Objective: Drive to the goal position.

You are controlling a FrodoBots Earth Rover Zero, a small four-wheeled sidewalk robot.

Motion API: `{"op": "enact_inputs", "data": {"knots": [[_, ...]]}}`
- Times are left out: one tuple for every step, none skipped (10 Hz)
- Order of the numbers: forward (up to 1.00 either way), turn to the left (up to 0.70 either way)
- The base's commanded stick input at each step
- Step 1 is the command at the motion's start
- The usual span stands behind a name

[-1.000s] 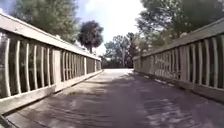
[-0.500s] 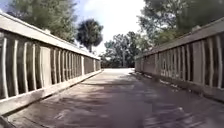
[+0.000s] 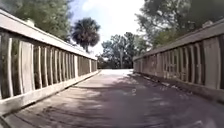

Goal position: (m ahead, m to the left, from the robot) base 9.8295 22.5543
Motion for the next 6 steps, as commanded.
{"op": "enact_inputs", "data": {"knots": [[0.70, 0.00], [0.70, 0.00], [0.70, 0.00], [0.70, 0.00], [0.70, 0.00], [0.70, 0.00]]}}
